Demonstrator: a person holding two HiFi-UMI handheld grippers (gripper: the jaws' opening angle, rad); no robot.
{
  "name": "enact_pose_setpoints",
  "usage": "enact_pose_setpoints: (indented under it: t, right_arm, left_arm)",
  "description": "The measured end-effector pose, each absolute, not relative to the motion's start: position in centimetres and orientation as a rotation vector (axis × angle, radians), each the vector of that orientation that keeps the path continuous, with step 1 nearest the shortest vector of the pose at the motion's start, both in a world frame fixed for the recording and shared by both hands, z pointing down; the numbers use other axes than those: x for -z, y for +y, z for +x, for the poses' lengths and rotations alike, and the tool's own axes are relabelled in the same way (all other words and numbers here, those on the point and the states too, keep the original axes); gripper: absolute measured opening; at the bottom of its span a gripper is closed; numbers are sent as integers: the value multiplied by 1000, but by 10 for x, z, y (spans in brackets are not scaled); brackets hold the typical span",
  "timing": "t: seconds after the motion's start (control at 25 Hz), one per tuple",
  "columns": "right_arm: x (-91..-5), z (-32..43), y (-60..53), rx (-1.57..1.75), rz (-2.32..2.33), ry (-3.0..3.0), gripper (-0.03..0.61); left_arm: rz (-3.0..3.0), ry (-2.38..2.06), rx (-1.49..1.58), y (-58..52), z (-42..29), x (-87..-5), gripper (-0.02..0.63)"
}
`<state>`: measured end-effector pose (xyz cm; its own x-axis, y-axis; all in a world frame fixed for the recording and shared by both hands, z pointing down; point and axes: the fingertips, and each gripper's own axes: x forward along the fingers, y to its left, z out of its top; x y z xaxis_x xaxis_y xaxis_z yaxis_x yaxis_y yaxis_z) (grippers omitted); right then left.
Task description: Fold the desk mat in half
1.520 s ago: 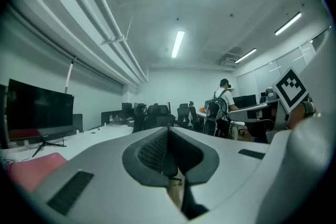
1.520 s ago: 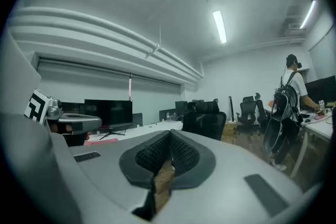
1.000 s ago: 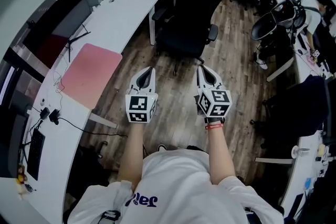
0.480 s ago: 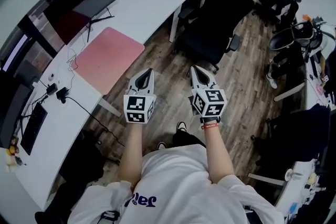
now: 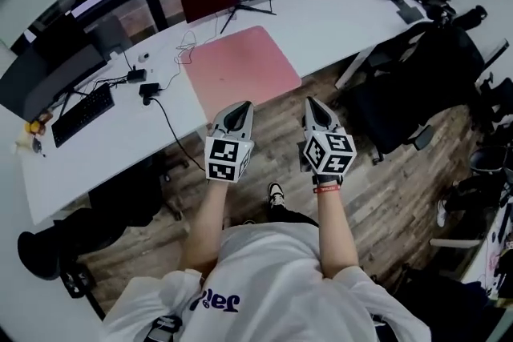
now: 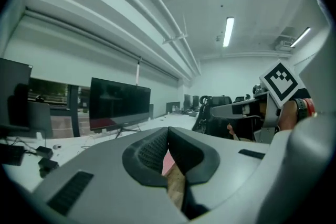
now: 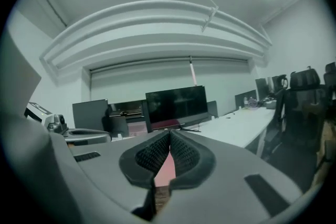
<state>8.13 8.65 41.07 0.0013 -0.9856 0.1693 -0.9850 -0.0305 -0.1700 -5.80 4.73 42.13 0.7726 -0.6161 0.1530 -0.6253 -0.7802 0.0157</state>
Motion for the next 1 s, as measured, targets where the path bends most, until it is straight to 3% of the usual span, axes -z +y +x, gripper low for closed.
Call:
enact_pose_setpoints:
  t: [0.36,1.0]
  right_arm:
    - [-422,63,-7,422,-1963,2445,17]
    - [-463,107,-65,508,-1781,2626,21]
  left_arm:
    - [2747,-1295,-206,-9,-65,-427,20]
    - [2556,-1498,-234,-51,-23,-469,23]
